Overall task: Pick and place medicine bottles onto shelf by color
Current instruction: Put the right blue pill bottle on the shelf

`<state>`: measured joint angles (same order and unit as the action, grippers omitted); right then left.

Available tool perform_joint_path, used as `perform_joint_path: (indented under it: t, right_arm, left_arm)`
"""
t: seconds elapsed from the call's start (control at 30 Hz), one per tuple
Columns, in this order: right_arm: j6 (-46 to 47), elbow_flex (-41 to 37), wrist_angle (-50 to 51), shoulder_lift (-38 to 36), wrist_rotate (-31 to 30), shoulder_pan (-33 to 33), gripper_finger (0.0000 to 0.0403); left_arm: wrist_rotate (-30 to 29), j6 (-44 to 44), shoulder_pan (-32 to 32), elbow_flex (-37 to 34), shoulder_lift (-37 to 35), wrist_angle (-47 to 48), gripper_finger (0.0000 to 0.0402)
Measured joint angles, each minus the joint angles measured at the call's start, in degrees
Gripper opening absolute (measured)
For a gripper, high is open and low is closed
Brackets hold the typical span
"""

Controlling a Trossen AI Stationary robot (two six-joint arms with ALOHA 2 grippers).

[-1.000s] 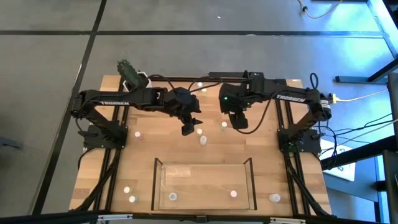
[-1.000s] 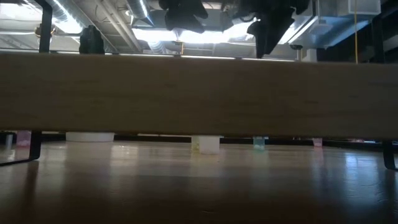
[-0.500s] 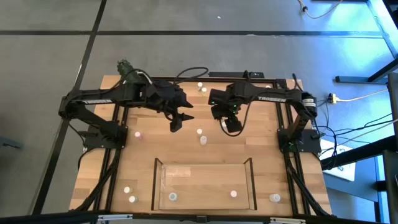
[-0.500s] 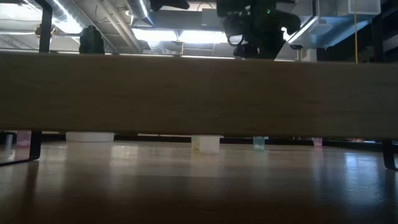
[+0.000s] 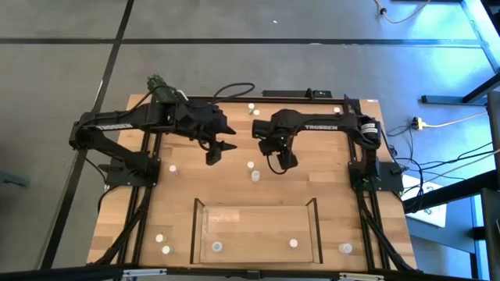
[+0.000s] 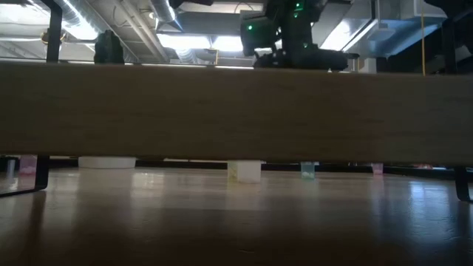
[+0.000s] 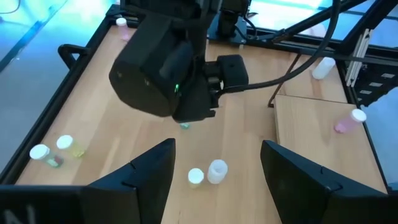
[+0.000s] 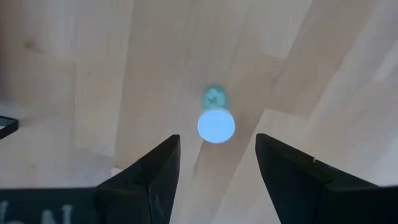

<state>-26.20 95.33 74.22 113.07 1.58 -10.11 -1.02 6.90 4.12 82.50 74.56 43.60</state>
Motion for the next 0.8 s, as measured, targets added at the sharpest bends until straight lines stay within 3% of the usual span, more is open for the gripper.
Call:
perform_joint_path:
  t: [0.8]
  right_arm:
    - [8.74, 0.00, -5.09, 0.73, 1.56, -0.28, 0.0211]
  left_arm:
    - [-1.44, 0.10, 0.00, 0.00, 0.00, 1.02, 0.0231]
